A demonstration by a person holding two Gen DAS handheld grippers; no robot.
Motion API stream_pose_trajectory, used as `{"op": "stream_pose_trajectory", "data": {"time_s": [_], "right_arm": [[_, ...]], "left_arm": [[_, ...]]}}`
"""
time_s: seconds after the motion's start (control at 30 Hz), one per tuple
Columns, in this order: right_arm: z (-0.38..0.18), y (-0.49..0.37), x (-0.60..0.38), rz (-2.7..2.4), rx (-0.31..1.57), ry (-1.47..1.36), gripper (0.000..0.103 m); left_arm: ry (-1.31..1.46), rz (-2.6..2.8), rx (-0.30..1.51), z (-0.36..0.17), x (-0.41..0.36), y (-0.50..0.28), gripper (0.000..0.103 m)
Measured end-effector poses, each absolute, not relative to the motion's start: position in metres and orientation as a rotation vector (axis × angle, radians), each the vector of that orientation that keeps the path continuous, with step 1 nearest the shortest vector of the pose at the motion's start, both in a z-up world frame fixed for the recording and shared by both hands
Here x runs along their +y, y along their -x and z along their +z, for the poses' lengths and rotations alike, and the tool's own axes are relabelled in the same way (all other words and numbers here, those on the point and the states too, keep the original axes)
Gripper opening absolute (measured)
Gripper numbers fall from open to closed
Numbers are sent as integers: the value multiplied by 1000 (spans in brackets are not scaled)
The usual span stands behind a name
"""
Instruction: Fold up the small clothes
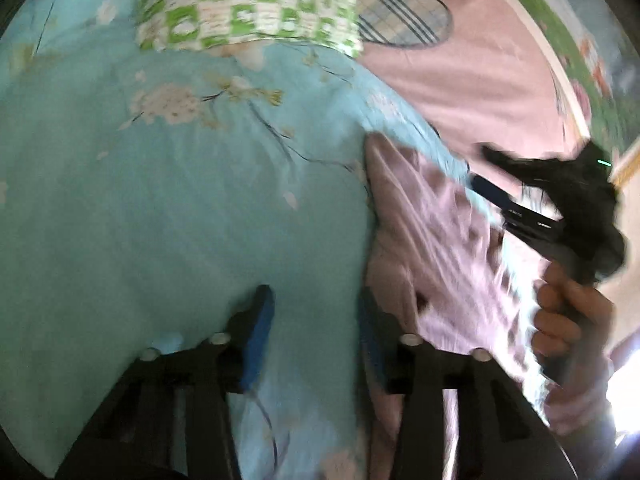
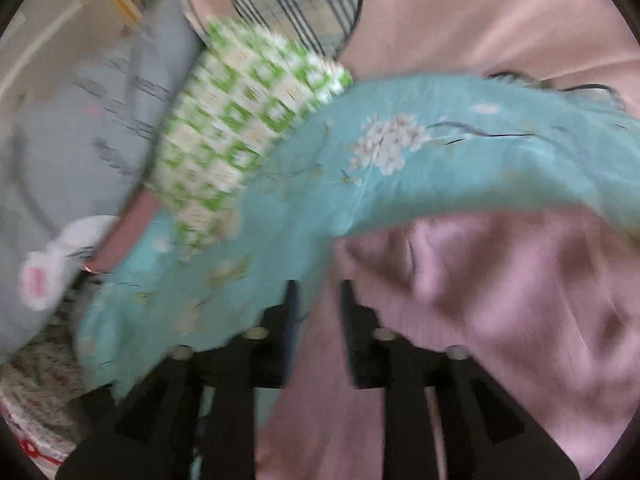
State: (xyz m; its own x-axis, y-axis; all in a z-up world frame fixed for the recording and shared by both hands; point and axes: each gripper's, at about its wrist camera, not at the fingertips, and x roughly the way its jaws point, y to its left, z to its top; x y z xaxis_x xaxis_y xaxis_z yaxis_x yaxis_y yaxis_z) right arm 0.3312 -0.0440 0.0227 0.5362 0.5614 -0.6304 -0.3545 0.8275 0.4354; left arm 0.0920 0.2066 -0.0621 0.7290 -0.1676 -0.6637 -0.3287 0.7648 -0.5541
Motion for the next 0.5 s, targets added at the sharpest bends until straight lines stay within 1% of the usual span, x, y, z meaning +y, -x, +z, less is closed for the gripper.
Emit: {"op": "stream_pose_trajectory", "data": {"time_s": [0.03,0.07,0.17,0.33,0.5], "right_arm": [[30,-300,-60,550,804,-295,61],[33,-278,-70,554,773,-314,63],[37,-209,-103,516,735,-347,63],[22,-118,-148,426,713,-437,63],[7,-63,-174,354,723,-445,63]], "left_arm": [[685,98,773,-56,200,-87,64],[652,88,788,-49,189,-80,68],[602,15,830,-37,161,-64,68],[459,-64,932,-31,108,-32,71],[359,-146,1029,-31,61,-7,71]]}}
